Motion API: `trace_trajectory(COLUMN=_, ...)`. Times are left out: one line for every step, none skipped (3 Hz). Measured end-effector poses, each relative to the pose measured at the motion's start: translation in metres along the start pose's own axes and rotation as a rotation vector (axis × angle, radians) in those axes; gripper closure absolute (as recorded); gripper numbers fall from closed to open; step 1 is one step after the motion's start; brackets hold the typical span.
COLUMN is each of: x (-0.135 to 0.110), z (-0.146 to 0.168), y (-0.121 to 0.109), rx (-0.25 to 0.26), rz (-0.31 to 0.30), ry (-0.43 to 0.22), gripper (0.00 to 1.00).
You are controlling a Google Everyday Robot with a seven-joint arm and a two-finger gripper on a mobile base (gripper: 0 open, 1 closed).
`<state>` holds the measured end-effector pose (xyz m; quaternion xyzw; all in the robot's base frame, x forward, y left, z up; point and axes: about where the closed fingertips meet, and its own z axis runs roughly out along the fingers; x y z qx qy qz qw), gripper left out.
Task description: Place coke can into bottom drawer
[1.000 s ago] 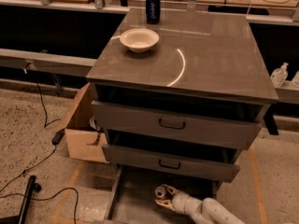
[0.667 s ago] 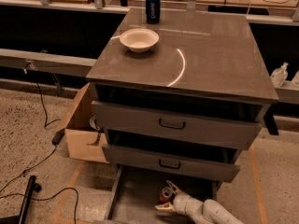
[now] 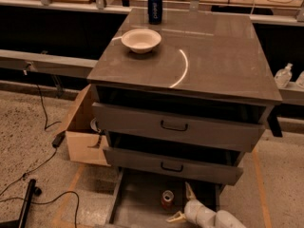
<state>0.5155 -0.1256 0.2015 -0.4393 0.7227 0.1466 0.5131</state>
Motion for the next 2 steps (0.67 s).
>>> trace_trajectory(x=0.0029, z=-0.0393, y=-0.0162, rx=0.096, rz=0.015, ry=0.081, gripper=0.0)
trace_trajectory(x=0.009, z=-0.0414, y=-0.0162, rx=0.111, rz=0.018, ry=0.107, gripper=0.0)
